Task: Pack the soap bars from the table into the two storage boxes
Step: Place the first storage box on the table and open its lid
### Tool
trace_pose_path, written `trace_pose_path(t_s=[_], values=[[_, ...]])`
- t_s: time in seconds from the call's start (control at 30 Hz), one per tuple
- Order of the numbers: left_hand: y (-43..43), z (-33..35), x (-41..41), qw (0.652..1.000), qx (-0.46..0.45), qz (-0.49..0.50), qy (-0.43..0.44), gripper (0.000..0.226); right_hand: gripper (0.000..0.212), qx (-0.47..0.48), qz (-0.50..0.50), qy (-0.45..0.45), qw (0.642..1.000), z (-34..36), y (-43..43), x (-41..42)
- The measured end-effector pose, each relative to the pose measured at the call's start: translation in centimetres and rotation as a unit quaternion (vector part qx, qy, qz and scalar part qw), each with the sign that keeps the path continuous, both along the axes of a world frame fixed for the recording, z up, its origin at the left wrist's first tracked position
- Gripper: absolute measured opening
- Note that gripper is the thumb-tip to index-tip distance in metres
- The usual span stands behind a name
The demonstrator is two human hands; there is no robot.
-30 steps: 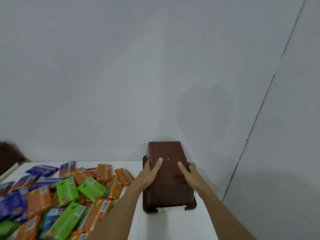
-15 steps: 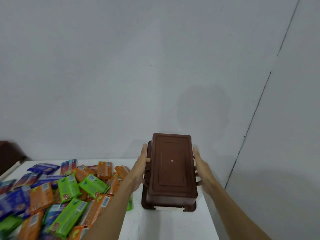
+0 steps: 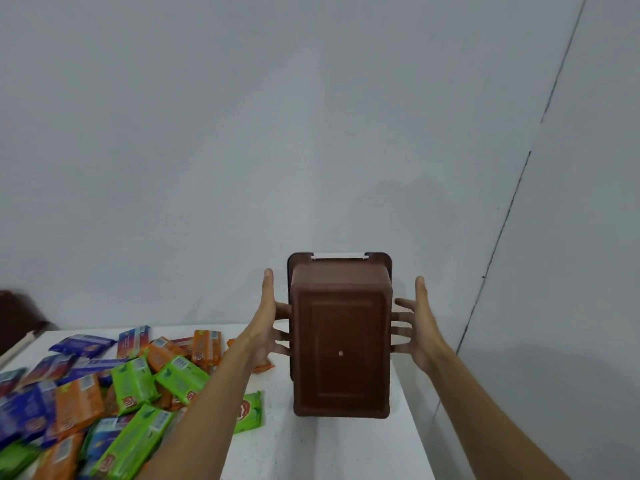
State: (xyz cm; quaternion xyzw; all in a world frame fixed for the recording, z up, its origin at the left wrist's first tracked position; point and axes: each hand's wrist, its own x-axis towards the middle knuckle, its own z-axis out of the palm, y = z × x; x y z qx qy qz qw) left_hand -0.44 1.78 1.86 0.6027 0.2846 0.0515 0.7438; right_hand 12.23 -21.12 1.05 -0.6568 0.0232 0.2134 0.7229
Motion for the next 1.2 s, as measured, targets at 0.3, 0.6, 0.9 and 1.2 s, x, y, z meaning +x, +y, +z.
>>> trace_pose_path(t_s=[0.3, 0.6, 0.9, 1.2], values=[[0.0, -0.7, 0.7, 0.999, -0.039, -0.007, 0.023, 0.103, 0.085, -0.048, 0.007, 0.036, 0.998, 0.5, 0.2, -0.4], [0.2, 0.1, 0.8, 0.999, -0.01, -0.047, 0.024, 0.098, 0.06, -0.034, 0.057, 0.121, 0.99, 0.1, -1.0, -0.2], [0.0, 0.3, 0.5, 0.995, 0.073, -0.064, -0.004, 0.06, 0.044, -0.169, 0.114, 0.058, 0.977, 0.9, -1.0, -0.1], [1.0, -1.3, -0.5, 0.983, 0.166, 0.018, -0.074, 0.059, 0.106, -0.512, 0.223, -0.122, 0.821, 2.2, 0.6, -1.8]])
